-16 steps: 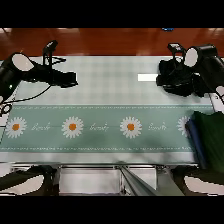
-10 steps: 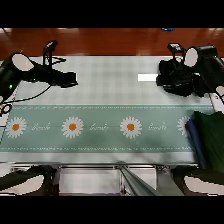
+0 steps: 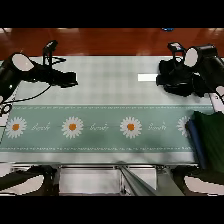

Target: Fold the shirts.

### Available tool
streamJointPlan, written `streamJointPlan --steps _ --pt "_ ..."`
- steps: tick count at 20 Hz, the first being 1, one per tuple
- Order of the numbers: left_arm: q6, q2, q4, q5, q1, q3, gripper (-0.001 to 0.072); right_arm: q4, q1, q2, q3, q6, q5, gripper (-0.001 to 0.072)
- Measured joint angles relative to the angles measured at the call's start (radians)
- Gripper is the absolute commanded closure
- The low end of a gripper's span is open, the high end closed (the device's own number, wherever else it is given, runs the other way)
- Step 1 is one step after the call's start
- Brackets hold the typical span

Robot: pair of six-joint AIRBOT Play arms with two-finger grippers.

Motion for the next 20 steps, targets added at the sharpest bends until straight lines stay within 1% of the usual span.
streamJointPlan --steps 4,5,6,7,9,10,11,13,14,16,18,20 --pt "0.000 -0.004 0.000 0.093 -0.002 0.000 0.0682 -0.003 0.000 0.000 0.000 0.000 -0.129 0.0685" --pt "0.000 -0.004 -0.001 0.127 -0.003 0.000 0.0603 -0.002 0.000 0.000 0.000 0.000 -0.173 0.0676" --pt "0.000 -0.005 -0.001 0.158 0.000 0.003 0.0399 -0.001 0.000 0.000 0.000 0.000 -0.224 0.0524" --pt "0.000 -0.005 -0.002 0.188 0.006 0.008 0.0198 -0.008 0.000 0.000 0.004 -0.002 -0.279 0.0295" --pt "-0.003 -0.005 0.000 0.223 0.040 0.030 0.0200 -0.085 -0.013 0.001 0.034 -0.005 -0.358 0.0293" --pt "-0.003 -0.004 0.002 0.219 0.067 0.047 0.0200 -0.151 -0.029 0.002 0.056 0.005 -0.367 0.0294" --pt "-0.011 0.000 0.004 0.197 0.103 0.063 0.0200 -0.214 -0.051 0.002 0.073 0.017 -0.362 0.0294" --pt "-0.026 0.018 0.014 0.150 0.179 0.067 0.0200 -0.283 -0.122 -0.006 0.095 0.033 -0.315 0.0298" --pt "-0.026 0.041 0.016 0.136 0.218 0.049 0.0200 -0.285 -0.166 -0.019 0.101 0.033 -0.286 0.0298" --pt "-0.013 0.108 0.018 0.106 0.270 -0.032 0.0200 -0.225 -0.262 -0.068 0.109 -0.003 -0.254 0.0298" --pt "0.006 0.201 0.016 0.117 0.298 -0.156 0.0200 -0.132 -0.337 -0.137 0.114 -0.056 -0.246 0.0298" --pt "0.016 0.278 0.013 0.147 0.308 -0.264 0.0200 -0.071 -0.381 -0.219 0.116 -0.105 -0.248 0.0298"
